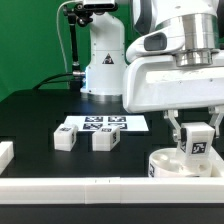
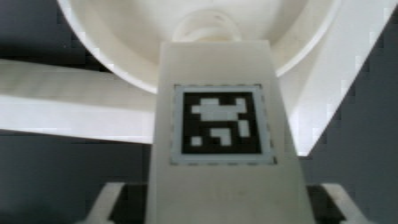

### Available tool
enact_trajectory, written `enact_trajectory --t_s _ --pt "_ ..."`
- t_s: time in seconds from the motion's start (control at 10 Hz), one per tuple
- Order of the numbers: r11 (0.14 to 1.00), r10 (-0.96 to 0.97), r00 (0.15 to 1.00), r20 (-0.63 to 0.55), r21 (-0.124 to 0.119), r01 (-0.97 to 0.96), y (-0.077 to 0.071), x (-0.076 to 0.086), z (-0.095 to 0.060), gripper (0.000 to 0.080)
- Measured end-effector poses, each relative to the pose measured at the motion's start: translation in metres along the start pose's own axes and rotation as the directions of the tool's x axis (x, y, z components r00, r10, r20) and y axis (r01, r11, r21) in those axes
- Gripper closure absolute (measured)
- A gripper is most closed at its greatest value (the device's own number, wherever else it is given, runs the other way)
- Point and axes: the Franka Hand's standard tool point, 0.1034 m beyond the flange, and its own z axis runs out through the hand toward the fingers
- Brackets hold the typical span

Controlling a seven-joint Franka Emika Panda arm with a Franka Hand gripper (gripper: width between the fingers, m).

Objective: Assemble stool

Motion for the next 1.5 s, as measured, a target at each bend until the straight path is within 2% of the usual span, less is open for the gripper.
enact_trajectory --t_s 0.5,0.6,0.7,0.8,0.9,1.3,1.5 --pt "1.0 -0.002 0.998 -0.064 -0.004 0.002 0.0006 0.0023 0.0006 0.0459" --pt "1.0 -0.002 0.998 -0.064 -0.004 0.002 0.0006 0.0023 0.0006 0.0393" --pt "1.0 -0.002 0.998 -0.063 -0.004 0.001 0.0008 0.0026 0.0006 0.0254" --pt "1.0 -0.001 0.998 -0.065 -0.004 0.001 0.0011 0.0037 0.0002 0.0254" --pt "1.0 -0.002 0.998 -0.064 -0.004 0.001 0.0009 0.0036 0.0002 0.017" --pt "1.0 -0.003 0.998 -0.066 -0.003 0.003 -0.0006 0.0044 -0.0009 0.0151" --pt "1.0 -0.006 0.997 -0.076 -0.001 0.006 -0.0043 0.0093 -0.0072 0.015"
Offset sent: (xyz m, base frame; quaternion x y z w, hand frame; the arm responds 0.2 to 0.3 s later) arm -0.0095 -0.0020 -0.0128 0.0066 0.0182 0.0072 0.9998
